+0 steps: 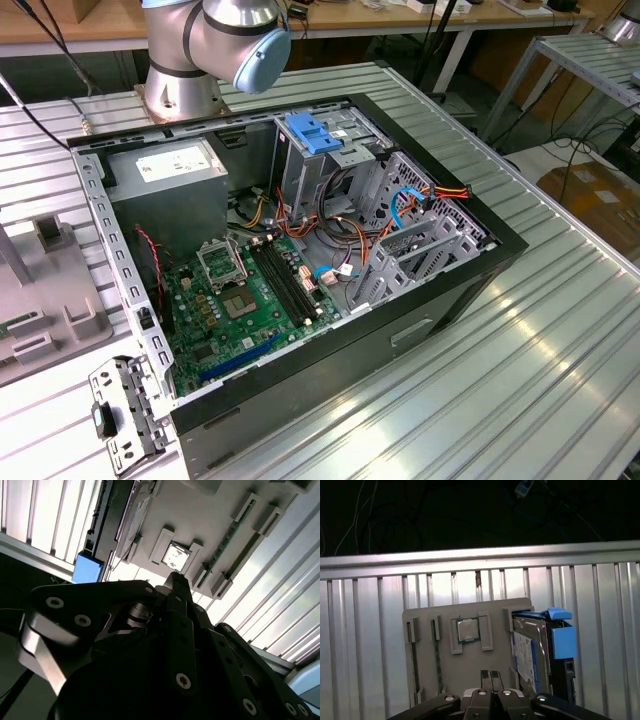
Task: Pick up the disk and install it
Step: 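Pick up the disk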
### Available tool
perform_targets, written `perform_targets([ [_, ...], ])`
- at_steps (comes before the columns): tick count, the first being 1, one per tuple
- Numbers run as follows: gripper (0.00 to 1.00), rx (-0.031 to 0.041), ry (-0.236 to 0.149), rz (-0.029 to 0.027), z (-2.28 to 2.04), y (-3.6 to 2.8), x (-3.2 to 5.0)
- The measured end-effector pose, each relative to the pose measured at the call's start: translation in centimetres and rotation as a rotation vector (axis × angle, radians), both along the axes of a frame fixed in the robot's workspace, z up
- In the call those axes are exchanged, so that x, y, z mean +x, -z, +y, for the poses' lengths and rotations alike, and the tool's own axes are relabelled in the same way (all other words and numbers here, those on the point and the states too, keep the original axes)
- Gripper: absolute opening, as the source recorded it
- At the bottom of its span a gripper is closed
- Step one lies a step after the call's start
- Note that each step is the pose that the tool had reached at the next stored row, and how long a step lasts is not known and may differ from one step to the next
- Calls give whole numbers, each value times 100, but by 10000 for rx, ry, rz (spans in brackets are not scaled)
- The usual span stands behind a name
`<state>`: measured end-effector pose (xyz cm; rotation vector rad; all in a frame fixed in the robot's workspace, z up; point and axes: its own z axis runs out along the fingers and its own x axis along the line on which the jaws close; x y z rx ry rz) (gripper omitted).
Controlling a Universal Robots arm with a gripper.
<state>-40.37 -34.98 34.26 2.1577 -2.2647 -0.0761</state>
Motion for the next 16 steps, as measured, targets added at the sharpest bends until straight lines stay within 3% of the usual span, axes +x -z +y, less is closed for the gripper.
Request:
perform_targets([
  [4, 11, 0, -454, 0, 0, 0, 0],
  [10, 11, 0, -492, 0, 0, 0, 0],
  [16, 36, 0, -506, -1, 0, 0, 0],
])
